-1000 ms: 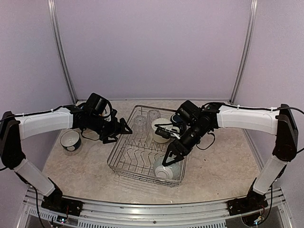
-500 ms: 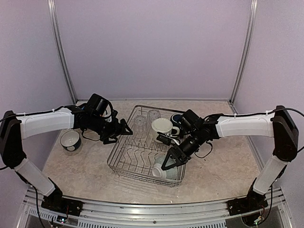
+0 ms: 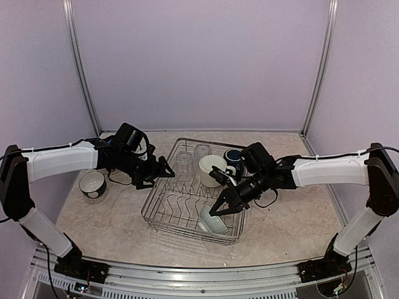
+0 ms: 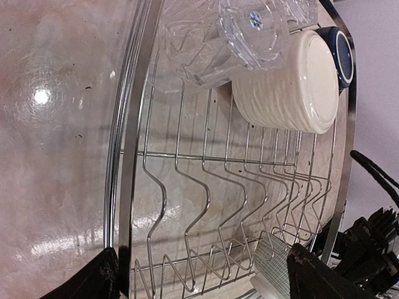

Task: Unload the mixed dishes from the dish rack
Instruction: Grab the bowl from the dish rack.

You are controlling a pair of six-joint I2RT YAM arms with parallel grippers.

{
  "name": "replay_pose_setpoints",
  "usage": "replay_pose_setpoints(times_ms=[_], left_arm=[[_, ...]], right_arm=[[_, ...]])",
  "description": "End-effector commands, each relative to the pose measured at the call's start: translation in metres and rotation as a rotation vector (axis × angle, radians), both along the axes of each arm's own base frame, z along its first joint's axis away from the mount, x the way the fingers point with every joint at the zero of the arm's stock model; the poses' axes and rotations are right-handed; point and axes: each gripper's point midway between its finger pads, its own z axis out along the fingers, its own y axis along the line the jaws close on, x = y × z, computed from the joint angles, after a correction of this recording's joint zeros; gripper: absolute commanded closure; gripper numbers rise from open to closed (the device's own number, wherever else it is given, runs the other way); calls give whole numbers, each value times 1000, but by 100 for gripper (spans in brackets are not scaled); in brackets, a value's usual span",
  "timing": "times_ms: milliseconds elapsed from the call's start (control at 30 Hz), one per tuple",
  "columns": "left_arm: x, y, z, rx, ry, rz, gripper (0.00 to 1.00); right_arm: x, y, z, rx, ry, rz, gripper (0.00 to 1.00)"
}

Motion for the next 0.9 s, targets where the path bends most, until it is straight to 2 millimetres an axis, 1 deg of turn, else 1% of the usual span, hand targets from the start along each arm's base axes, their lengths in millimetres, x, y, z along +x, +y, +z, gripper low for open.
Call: replay_pose_setpoints(times_ms=[0,100,133,200,400,467,533,633,700,800,867], left_arm=[[-1,-14,15,-40,-23,-33,13],[-2,-13,21,-42,-30,-34,12],[-3,-12,23,-37,-34,-34,12],[-3,-9,32,-23,-51,-28,12],[-8,1,80,-14,-126,-12,8],[-12,3,92,-30,-133,-7,7],[-15,3,99,-49,-133,-9,7],[-18,0,97,-64,-107,-13,7],[-19,-3,91,-69,-86,-25,8],[-17,-6,78,-58,-56,-26,9],[-18,-9,76,-72,-49,-40,10]], right_arm=[[8,12,20,48,-87,-22,99],[8,17,21,12,-135,-1,100],[11,19,25,-1,-168,-4,100],[11,21,26,-31,-203,6,100],[7,41,40,-32,-312,52,100],[6,48,47,-27,-354,67,100],[6,51,53,-28,-397,75,100],[4,55,63,-8,-426,101,100],[3,57,71,21,-433,105,100],[1,58,77,71,-380,97,100],[-4,61,82,129,-335,111,100]])
